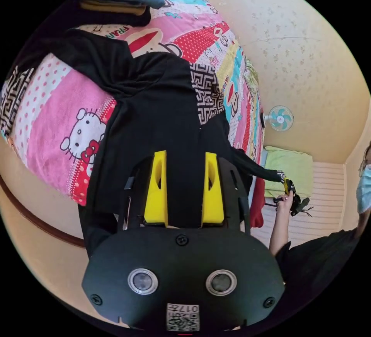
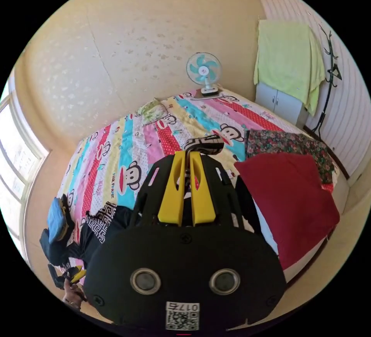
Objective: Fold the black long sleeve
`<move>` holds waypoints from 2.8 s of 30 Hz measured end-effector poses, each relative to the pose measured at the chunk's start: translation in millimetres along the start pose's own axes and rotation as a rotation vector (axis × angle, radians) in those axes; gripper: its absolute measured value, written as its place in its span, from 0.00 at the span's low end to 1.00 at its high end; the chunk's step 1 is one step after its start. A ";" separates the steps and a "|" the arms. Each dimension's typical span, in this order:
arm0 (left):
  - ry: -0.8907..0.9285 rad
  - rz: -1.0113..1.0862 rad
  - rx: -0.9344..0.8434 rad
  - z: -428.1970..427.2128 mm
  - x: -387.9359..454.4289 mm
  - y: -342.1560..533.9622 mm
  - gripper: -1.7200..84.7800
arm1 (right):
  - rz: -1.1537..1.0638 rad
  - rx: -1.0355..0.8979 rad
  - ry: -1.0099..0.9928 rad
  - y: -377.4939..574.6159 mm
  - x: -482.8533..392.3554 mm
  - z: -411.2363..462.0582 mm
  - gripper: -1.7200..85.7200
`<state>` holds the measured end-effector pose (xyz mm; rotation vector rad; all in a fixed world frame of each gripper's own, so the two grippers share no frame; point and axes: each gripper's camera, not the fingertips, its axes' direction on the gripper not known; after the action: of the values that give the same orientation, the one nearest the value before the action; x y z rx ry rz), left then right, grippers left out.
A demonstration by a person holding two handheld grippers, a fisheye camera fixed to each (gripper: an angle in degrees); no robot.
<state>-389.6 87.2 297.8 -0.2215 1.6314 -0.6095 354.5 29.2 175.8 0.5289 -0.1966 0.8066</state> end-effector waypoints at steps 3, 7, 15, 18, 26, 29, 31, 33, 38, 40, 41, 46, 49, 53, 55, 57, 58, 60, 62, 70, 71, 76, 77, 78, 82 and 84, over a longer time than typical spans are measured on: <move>-0.013 -0.042 0.100 -54.4 -27.5 -6.3 0.18 | -0.163 0.071 -0.153 18.7 -102.5 -3.6 0.05; -0.045 -0.106 0.212 -120.8 -61.4 -18.1 0.18 | -0.319 0.016 -0.442 87.6 -229.2 24.8 0.05; -0.084 -0.389 0.468 -245.1 -154.7 -33.5 0.20 | -0.481 -0.699 -0.530 304.6 -344.2 171.9 0.08; -0.135 -0.551 0.488 -266.5 -191.3 -45.5 0.22 | -0.542 -0.707 -0.521 339.0 -349.1 162.7 0.09; -0.238 -0.555 0.295 -301.5 -242.4 -85.0 0.11 | -0.723 -0.738 -0.606 392.8 -432.1 171.0 0.10; -0.193 -0.282 0.384 -375.5 -212.6 -72.1 0.03 | -0.798 -0.717 -0.724 402.3 -481.0 172.7 0.10; -0.319 -0.119 0.473 -426.3 -188.5 -56.2 0.03 | -0.840 -0.740 -0.815 413.4 -508.9 177.5 0.11; -0.527 0.028 0.533 -478.5 -178.7 -36.9 0.04 | -0.883 -0.774 -0.892 430.5 -534.9 184.4 0.11; -0.506 -0.384 0.476 -516.0 -306.0 -7.6 0.13 | -1.045 -1.029 -0.895 519.3 -582.2 222.5 0.13; -0.236 -0.490 0.510 -520.5 -358.4 12.9 0.18 | -1.108 -1.066 -0.828 543.5 -580.8 228.5 0.13; -0.056 -0.544 0.564 -518.2 -385.6 26.8 0.20 | -1.166 -1.075 -0.766 557.5 -577.1 230.7 0.13; 0.369 -0.779 0.629 -469.1 -444.5 63.6 0.24 | -1.188 -1.026 -0.737 559.1 -555.4 223.4 0.12; 0.551 -0.965 0.548 -412.9 -464.4 84.3 0.25 | -1.117 -1.061 -0.766 547.5 -542.5 225.7 0.12; 0.903 -1.147 0.623 -346.8 -476.3 104.4 0.22 | -1.061 -1.056 -0.767 524.4 -519.2 222.1 0.12; 1.066 -1.150 0.765 -334.3 -477.0 109.3 0.14 | -1.033 -1.037 -0.771 508.1 -504.6 215.6 0.12; 1.116 -1.128 1.002 -351.1 -468.5 125.8 0.03 | -1.003 -1.005 -0.768 489.1 -485.3 206.3 0.12; 1.082 -1.132 1.010 -360.7 -464.5 130.1 0.03 | -0.983 -0.979 -0.758 476.2 -470.3 199.7 0.12; 0.922 -1.017 0.961 -411.8 -442.6 132.8 0.02 | -0.946 -0.923 -0.719 456.3 -444.0 190.5 0.12; 0.819 -0.830 0.946 -453.2 -410.5 123.4 0.01 | -0.868 -0.848 -0.641 428.6 -401.7 183.3 0.12; 0.552 0.182 0.718 -474.4 -110.2 18.9 0.01 | -0.487 -0.807 -0.443 346.0 -244.7 194.3 0.11; 0.527 0.321 0.658 -442.5 -53.1 7.8 0.01 | -0.440 -0.799 -0.413 335.0 -220.6 193.8 0.11; 0.447 0.690 0.388 -241.2 131.3 4.3 0.02 | -0.279 -0.751 -0.319 295.6 -133.6 184.2 0.11; 0.408 0.743 0.290 -174.8 162.1 11.4 0.03 | -0.251 -0.747 -0.295 288.8 -114.8 182.0 0.11; 0.342 0.777 0.182 -104.4 185.4 21.8 0.03 | -0.238 -0.746 -0.282 285.9 -105.7 180.9 0.11; 0.058 0.823 -0.192 85.7 205.5 68.8 0.14 | -0.168 -0.764 -0.202 271.1 -48.4 171.1 0.11; 0.089 0.811 -0.215 104.7 184.7 101.4 0.15 | -0.145 -0.776 -0.189 265.2 -27.7 164.0 0.11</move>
<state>-298.4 56.5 83.0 0.3134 1.6964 0.1778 146.8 77.7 405.0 -0.1170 -0.6074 0.4811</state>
